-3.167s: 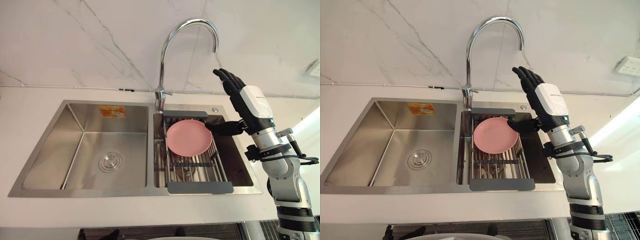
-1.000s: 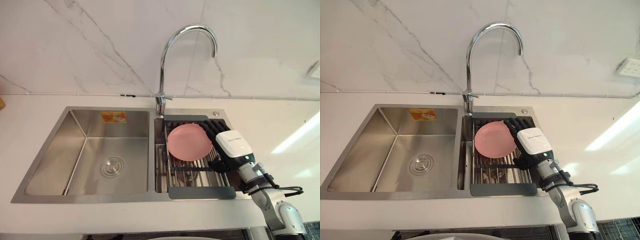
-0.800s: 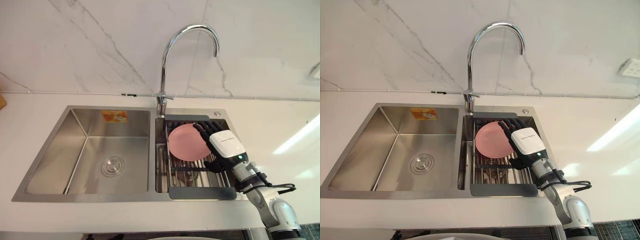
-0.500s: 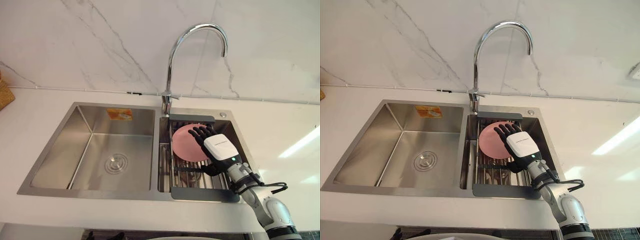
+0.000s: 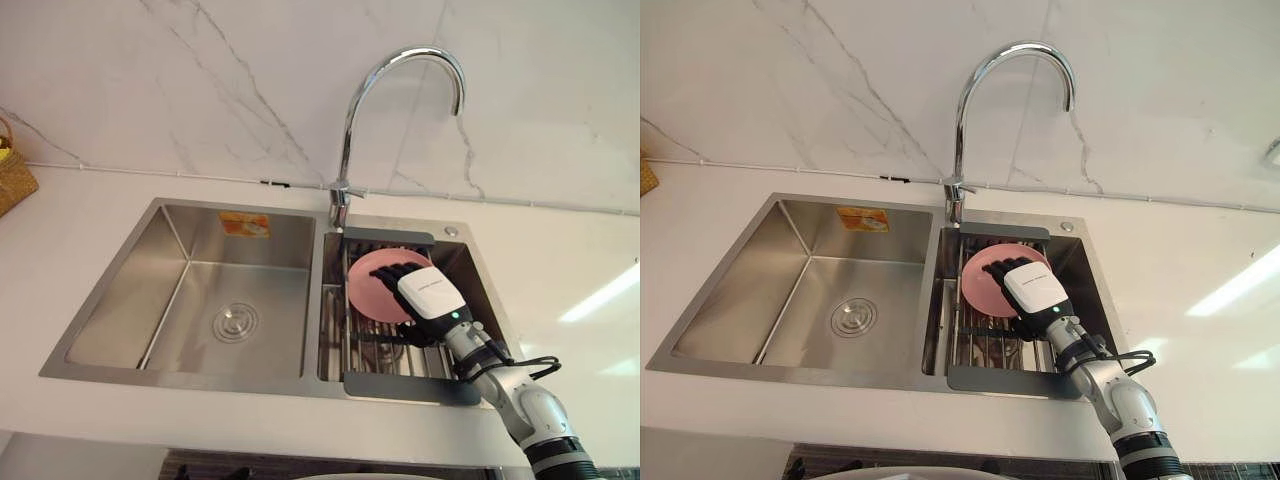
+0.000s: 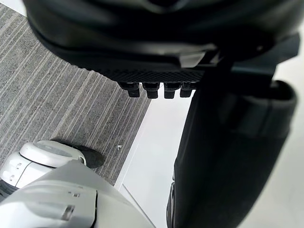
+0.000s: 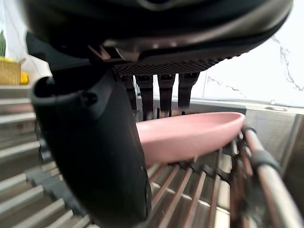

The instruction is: Walk over to the sink, pick up the cup, carry it to the dishwasher, place the cup inside the dishwasher, then close the dishwasher door

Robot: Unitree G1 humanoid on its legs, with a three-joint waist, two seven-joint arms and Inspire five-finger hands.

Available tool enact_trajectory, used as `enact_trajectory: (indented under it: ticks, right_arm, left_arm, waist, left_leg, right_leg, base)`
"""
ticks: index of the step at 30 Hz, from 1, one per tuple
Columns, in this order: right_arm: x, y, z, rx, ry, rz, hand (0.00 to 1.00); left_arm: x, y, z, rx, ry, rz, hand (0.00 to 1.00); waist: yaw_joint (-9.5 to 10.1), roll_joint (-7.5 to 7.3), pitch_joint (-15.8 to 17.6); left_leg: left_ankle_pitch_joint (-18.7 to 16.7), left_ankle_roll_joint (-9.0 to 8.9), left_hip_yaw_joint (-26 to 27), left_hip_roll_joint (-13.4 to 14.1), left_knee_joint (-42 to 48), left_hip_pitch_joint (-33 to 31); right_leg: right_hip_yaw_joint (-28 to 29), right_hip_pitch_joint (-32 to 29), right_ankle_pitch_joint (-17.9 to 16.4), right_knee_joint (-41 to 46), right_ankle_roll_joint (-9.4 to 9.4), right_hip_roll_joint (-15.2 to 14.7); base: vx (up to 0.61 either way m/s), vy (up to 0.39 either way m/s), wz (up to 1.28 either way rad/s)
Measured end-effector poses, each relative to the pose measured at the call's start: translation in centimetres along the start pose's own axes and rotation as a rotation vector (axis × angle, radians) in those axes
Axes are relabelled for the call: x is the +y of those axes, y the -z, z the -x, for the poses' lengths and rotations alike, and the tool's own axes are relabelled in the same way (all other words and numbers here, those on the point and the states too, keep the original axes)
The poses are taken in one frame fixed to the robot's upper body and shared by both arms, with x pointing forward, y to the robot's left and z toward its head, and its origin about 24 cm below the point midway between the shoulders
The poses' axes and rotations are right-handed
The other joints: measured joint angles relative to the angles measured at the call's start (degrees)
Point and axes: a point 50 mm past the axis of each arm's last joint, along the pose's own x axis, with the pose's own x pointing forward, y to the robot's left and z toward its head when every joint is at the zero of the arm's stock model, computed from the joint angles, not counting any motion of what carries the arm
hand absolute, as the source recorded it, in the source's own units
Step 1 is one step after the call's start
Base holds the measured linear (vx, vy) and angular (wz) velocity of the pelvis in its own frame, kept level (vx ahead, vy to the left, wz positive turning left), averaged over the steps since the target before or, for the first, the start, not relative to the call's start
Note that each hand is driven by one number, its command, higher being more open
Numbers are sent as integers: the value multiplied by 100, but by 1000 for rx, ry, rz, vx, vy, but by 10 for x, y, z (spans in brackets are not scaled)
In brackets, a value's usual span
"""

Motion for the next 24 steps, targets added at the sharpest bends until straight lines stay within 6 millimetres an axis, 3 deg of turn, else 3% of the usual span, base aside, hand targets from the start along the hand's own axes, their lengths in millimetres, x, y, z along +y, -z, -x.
enact_trajectory:
  ticks: [15,24]
  right_arm:
    - [-10,12,-6,45,222,160,0]
    - [-54,19,-12,71,457,101,0]
  left_arm:
    - [0,-4,0,-23,-1,-2,100]
    - [4,2,3,-19,-26,-2,100]
  waist:
    - [24,19,20]
    - [24,95,71]
  left_leg:
    - [22,-2,10,2,-46,-2]
    - [19,-5,68,11,-43,-13]
  right_leg:
    - [8,-24,0,5,-2,2]
    - [68,-68,1,5,-3,15]
  base:
    - [-29,-3,0]
    - [-23,-2,-3]
